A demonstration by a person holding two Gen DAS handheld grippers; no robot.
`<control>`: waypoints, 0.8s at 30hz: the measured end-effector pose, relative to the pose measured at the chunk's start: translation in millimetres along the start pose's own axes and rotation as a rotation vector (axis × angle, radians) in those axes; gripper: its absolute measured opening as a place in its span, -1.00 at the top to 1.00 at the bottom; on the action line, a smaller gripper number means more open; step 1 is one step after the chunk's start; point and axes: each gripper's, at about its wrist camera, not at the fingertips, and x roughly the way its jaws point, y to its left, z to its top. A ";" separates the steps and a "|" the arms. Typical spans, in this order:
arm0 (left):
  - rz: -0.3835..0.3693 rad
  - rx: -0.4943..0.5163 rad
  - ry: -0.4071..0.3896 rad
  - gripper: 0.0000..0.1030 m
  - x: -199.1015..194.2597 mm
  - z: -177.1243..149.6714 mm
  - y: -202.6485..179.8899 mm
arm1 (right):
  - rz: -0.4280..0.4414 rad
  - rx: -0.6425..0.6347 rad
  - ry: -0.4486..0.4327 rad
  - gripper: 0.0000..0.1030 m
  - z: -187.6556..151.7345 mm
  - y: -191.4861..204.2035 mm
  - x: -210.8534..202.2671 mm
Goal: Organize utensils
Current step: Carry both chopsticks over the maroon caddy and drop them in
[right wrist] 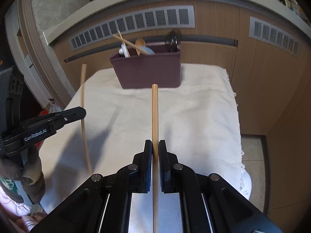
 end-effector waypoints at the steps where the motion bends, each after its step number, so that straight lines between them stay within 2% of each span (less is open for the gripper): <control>1: 0.002 0.007 -0.040 0.91 -11.2 6.2 -3.4 | 0.005 0.002 -0.018 0.87 3.1 1.2 -6.2; 4: -0.015 0.024 -0.132 0.90 -39.0 23.3 -6.1 | 0.013 0.003 -0.083 0.87 15.4 5.0 -25.9; 10: -0.038 0.064 -0.252 0.91 -78.7 64.8 -9.3 | -0.008 -0.005 -0.208 0.87 55.7 8.2 -60.5; 14: 0.001 0.129 -0.343 0.90 -98.3 103.2 -22.6 | -0.040 -0.043 -0.325 0.87 107.3 10.2 -92.6; 19: 0.057 0.169 -0.494 0.91 -119.8 168.6 -30.7 | -0.094 -0.055 -0.495 0.87 184.4 13.5 -126.0; 24: 0.075 0.172 -0.555 0.91 -110.5 204.4 -23.0 | -0.107 -0.044 -0.594 0.87 233.9 15.7 -119.8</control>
